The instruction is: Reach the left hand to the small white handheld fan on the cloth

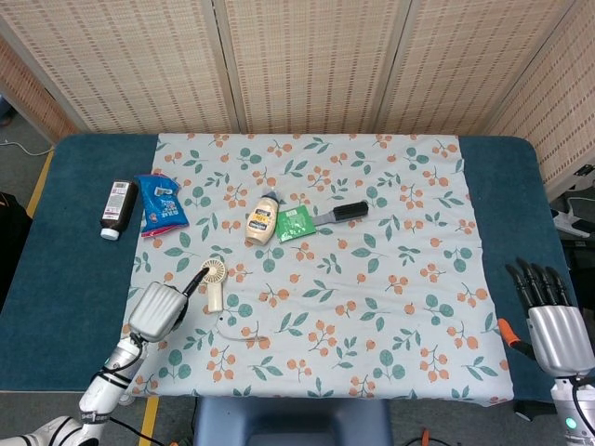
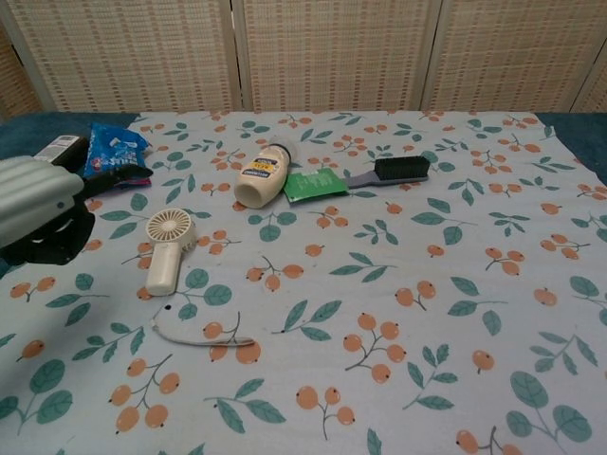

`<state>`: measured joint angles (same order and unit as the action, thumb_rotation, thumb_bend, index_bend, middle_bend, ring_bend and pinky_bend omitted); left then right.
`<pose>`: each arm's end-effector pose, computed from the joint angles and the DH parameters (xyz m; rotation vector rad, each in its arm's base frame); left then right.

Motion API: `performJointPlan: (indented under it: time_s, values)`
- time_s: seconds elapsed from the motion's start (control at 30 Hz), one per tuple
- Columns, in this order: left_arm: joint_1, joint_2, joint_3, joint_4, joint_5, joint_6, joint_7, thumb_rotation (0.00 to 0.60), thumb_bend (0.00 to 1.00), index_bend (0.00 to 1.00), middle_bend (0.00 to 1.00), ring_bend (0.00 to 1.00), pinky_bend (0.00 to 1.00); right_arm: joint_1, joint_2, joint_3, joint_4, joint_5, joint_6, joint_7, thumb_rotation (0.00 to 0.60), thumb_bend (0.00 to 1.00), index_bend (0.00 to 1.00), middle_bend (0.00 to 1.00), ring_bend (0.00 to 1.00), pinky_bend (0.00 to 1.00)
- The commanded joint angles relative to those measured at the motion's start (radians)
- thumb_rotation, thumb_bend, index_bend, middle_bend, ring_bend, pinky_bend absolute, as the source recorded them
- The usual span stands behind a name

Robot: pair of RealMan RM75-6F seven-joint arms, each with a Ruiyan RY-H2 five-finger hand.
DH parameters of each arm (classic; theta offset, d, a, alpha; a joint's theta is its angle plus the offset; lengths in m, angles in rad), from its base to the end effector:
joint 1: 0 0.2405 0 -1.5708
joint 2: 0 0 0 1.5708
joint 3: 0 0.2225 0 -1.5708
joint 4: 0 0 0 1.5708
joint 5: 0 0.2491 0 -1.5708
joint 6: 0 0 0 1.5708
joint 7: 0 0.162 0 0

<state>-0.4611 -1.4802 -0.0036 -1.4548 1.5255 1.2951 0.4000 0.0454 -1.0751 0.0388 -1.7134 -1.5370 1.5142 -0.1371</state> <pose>-0.1887 0.2688 -0.0243 -1.8437 -0.5684 -0.9105 -0.2790 -0.1843 0.1116 1.4147 -0.8378 0.8493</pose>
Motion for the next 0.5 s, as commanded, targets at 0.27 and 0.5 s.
performJointPlan:
  time_s: [0.27,0.5]
  values:
    - [0.293,0.379,0.126,-0.287,-0.079,0.222,-0.26,0.6,0.43,0.0,0.0,0.0,0.14,-0.01,0.007,-0.011,-0.028,-0.015,0.009,-0.032,0.6,0.21,0.0,0.0,0.0,0.0]
    - [0.327,0.398,0.089,-0.234,-0.055,0.277,-0.331,0.6,0.4,0.0,0.0,0.0,0.04,-0.013,-0.018,-0.017,-0.024,-0.042,0.021,-0.063,0.6,0.21,0.0,0.0,0.0,0.0]
